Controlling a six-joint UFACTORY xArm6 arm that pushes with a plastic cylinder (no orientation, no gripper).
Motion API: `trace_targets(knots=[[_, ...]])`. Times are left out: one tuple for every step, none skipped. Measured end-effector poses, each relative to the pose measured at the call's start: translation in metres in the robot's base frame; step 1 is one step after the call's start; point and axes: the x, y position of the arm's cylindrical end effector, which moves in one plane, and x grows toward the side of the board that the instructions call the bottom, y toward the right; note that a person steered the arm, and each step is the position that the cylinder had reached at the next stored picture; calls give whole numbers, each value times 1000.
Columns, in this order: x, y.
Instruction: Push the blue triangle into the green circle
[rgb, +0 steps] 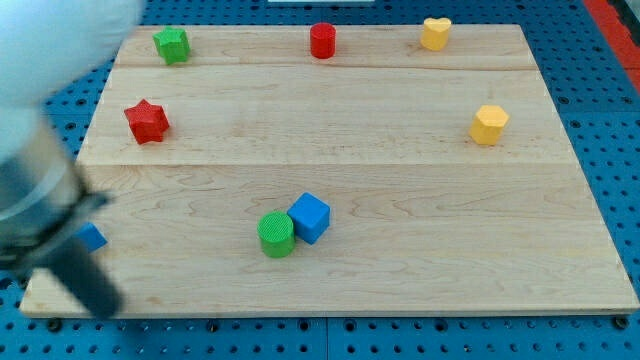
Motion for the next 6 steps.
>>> trace_targets(knots=[[-44,-54],[-65,-10],[-83,86],[-79,121],[-78,155],[-94,110]])
